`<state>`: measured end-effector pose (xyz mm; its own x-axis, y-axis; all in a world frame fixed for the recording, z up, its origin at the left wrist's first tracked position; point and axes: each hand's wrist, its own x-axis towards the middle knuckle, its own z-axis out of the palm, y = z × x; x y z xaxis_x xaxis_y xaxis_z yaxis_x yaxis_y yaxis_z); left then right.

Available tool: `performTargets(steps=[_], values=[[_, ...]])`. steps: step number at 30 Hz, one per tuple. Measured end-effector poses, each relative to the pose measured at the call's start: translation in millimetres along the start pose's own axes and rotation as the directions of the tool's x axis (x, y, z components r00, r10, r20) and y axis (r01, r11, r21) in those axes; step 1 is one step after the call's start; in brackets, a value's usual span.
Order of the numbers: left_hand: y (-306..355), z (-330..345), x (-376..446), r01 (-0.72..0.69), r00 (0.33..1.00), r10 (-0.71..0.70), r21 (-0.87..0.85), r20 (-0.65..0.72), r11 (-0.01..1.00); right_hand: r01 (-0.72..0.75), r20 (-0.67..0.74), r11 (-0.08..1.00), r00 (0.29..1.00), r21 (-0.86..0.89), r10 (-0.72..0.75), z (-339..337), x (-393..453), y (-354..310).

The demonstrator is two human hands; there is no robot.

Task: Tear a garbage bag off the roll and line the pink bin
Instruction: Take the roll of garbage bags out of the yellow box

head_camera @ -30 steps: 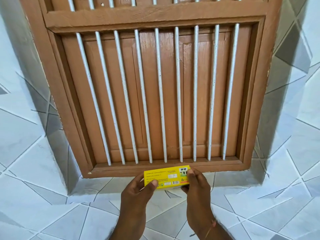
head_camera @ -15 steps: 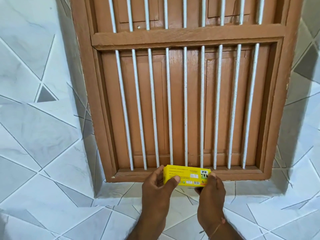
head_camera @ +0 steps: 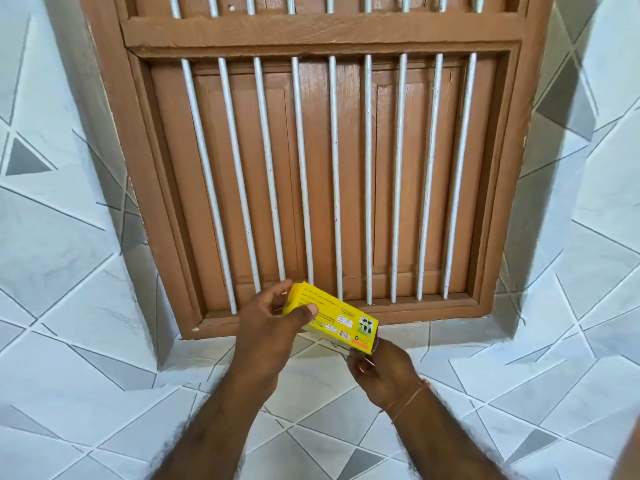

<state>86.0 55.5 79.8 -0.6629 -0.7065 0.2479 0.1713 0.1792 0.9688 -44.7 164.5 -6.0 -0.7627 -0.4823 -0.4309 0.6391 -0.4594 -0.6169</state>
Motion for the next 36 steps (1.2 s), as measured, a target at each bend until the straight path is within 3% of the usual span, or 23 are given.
performTargets(steps=[1,3,6,9,11,14,16,17,19,21,24,28,30,34,36], values=[[7,6,0,-0.075,0.997,0.077,0.208,0.002,0.975,-0.055,0.033,0.998,0.998,0.043,0.053,-3,2,4],[19,21,-1,-0.255,0.966,0.242,0.505,0.091,0.825,-0.167,0.124,0.972,0.981,0.167,0.147,-6,3,14],[35,46,0,-0.461,0.887,0.339,0.648,0.314,0.606,-0.297,0.297,0.896,0.934,0.332,0.199,-11,6,23],[45,60,7,-0.511,0.860,0.313,0.678,0.403,0.529,-0.273,0.336,0.852,0.934,0.447,0.123,-16,8,24],[50,58,15,-0.475,0.880,0.301,0.641,0.368,0.603,-0.185,0.259,0.861,0.964,0.474,0.065,-22,10,21],[46,32,31,-0.294,0.956,0.243,0.469,0.167,0.833,-0.093,0.161,0.898,0.987,0.430,0.026,-38,17,10],[18,2,54,-0.112,0.993,0.119,0.265,-0.011,0.958,-0.025,0.095,0.912,0.995,0.409,-0.016,-52,21,-5],[-2,-13,64,0.018,0.997,-0.011,0.089,-0.072,0.996,0.012,0.075,0.922,0.996,0.386,-0.044,-58,21,-14],[-47,-30,75,0.285,0.945,-0.308,-0.184,-0.112,0.941,0.086,0.025,0.943,0.995,0.321,-0.099,-69,20,-31],[-89,-32,78,0.404,0.890,-0.440,-0.237,-0.121,0.883,0.146,0.008,0.960,0.988,0.240,-0.152,-77,20,-43],[-127,-20,84,0.421,0.880,-0.451,-0.194,-0.150,0.886,0.187,0.012,0.975,0.982,0.121,-0.189,-83,17,-55],[-143,-5,98,0.328,0.911,-0.262,0.176,-0.318,0.928,0.244,-0.013,0.969,0.970,-0.038,-0.244,-82,13,-57],[-152,-4,103,0.347,0.903,-0.230,0.303,-0.362,0.888,0.281,-0.032,0.955,0.958,-0.100,-0.285,-80,11,-56],[-158,-10,109,0.324,0.936,-0.169,0.566,-0.309,0.758,0.345,-0.044,0.914,0.932,-0.212,-0.361,-75,5,-50],[-149,-7,100,0.224,0.948,0.007,0.681,-0.319,0.697,0.367,-0.042,0.888,0.919,-0.276,-0.392,-69,3,-47]])
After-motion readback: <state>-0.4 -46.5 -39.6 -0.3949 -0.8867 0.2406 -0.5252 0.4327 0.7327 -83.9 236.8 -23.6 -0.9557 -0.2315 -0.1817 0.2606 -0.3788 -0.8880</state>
